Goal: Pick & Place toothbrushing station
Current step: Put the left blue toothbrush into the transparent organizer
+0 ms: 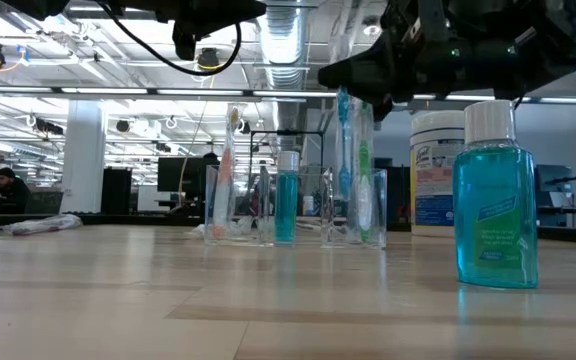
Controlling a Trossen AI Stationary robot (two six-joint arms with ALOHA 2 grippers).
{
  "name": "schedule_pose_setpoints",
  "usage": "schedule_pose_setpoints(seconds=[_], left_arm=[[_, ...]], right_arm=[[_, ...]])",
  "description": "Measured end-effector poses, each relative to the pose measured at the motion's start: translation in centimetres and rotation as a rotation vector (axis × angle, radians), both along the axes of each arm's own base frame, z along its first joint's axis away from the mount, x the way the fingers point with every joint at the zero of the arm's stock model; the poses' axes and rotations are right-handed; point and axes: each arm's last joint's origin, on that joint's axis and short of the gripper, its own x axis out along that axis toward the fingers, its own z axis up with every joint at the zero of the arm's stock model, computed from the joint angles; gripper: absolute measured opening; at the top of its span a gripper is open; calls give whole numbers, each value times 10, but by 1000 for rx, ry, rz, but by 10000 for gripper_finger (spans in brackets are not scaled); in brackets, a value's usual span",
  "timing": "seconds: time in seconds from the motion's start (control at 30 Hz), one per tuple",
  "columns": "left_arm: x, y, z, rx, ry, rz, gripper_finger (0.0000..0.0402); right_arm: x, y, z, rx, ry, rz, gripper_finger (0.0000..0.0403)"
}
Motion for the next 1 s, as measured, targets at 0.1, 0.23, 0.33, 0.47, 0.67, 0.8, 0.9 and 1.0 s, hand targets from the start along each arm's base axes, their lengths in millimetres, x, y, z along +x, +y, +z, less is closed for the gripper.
schedule_pose_setpoints(seconds=[0.1,0.23,0.33,0.47,0.67,0.8,0.9,1.0], left_arm=[[0,0,0,0,0,0,114],[0,0,0,0,0,0,114],[0,0,0,0,0,-1,114],[0,0,0,0,0,-1,114],[0,0,0,0,1,-1,114],[0,0,0,0,1,-1,114],[0,0,0,1,2,-1,114],[0,0,0,1,2,-1,114]], right_arm=[[2,0,-5,-1,11,0,4],[4,2,-10,1,21,4,7],[4,2,-11,1,26,5,5],[3,2,-11,0,30,4,5],[3,2,-14,2,59,5,7],[3,2,-15,4,68,5,5],[3,3,-16,10,81,6,11],[3,4,-16,9,85,8,12]])
